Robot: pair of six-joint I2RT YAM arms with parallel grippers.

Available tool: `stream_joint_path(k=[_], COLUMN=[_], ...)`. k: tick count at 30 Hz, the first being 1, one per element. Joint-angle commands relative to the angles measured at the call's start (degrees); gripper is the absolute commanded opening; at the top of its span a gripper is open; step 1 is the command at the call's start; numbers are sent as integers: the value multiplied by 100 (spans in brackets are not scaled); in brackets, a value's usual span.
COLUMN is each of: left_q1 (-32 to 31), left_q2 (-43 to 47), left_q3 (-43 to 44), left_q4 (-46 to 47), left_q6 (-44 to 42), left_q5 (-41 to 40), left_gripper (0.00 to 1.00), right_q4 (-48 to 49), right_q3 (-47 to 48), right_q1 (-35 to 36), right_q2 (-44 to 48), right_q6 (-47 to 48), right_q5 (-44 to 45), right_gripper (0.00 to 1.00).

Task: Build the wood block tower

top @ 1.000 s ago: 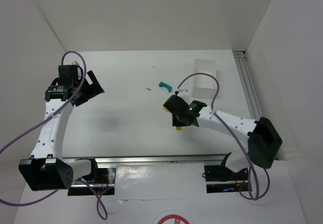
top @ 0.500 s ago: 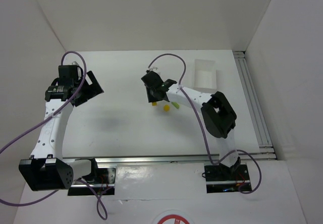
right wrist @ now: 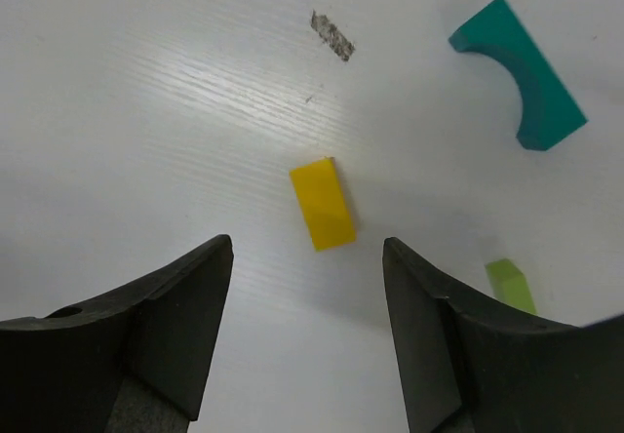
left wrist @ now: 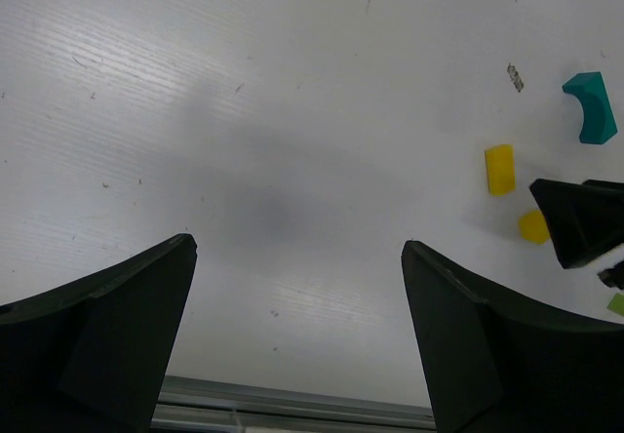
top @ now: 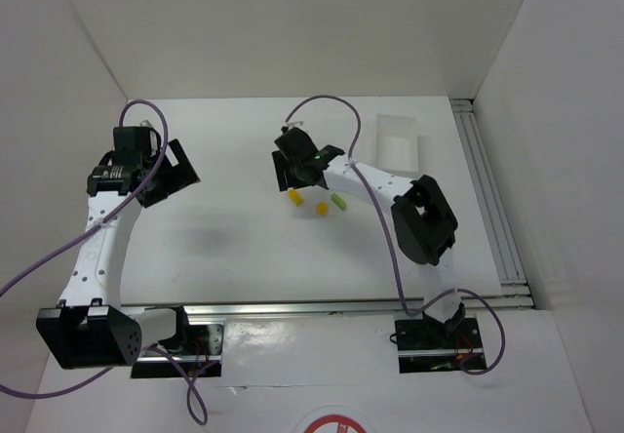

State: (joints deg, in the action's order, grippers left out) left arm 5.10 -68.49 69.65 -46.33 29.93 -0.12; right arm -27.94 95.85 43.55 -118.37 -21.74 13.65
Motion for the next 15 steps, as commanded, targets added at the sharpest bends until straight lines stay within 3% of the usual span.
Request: stream_joint_path(k=[1, 7, 11, 15], left_q1=[-18, -220, -439, -842], left_q2=[-33, -86, -147, -602], left_q3=[198, 137, 137, -13], left_q4=[10, 133, 133, 352], left_q6=[-128, -128, -128, -759], left_q5=[56, 293, 293, 1196], left_gripper=[100, 100, 100, 100], right_q4=[174, 404, 351, 351], right_q3=[-590, -1472, -1701, -1912], right_q1=[-153, -286, -286, -408], right_q2=[1234, 1791, 1852, 2019], right_q6=[21, -94, -199, -331], right_q5=[235, 59, 6, 6], right_gripper=[71, 62, 62, 76])
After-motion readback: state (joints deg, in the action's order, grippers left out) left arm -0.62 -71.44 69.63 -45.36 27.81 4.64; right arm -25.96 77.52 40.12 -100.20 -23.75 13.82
